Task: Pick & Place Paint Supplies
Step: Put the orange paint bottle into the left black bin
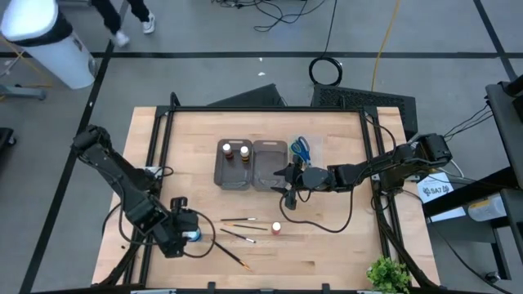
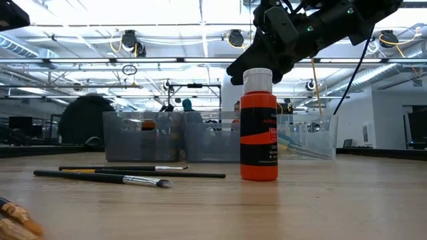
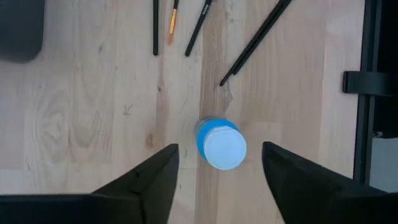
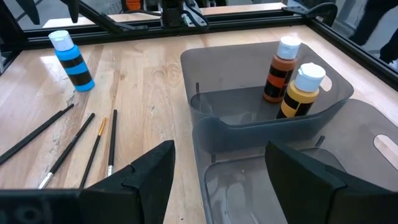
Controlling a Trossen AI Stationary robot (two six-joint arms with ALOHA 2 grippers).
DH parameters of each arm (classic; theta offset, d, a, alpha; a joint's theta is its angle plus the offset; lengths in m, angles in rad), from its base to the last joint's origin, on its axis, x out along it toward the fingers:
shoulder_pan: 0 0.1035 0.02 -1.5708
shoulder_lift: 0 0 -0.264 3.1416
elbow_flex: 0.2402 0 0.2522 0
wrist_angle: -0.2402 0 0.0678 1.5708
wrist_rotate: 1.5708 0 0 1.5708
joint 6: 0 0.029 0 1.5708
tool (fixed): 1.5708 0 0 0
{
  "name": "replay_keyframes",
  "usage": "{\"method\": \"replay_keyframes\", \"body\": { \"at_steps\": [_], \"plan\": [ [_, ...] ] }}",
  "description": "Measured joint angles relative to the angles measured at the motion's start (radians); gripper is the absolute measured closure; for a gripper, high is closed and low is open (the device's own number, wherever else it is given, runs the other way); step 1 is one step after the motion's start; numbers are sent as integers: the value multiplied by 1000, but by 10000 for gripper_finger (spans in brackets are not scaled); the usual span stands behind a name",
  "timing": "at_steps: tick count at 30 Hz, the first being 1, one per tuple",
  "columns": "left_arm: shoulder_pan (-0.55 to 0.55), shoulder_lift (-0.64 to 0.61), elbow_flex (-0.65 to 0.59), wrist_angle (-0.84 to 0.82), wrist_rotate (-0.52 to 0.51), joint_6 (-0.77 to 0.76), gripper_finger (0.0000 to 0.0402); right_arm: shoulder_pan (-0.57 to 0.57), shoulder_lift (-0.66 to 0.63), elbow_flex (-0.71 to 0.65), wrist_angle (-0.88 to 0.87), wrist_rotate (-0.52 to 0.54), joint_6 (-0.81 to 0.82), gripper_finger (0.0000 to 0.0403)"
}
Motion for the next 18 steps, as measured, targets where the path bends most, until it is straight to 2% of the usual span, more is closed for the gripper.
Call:
{"method": "replay_keyframes", "body": {
  "at_steps": [5, 10, 12, 18],
  "plan": [
    [-16, 0, 0, 0, -1, 1, 128, 0, 0, 0, 0, 0, 0, 165],
    [-17, 0, 0, 2, -26, 4, 126, 0, 0, 0, 0, -13, 0, 165],
    [-17, 0, 0, 10, -28, 11, 130, 0, -7, 0, 0, -78, 1, 165],
    [-17, 0, 0, 33, -58, 48, 144, 37, -108, 1, -8, -378, 30, 165]
  ]
}}
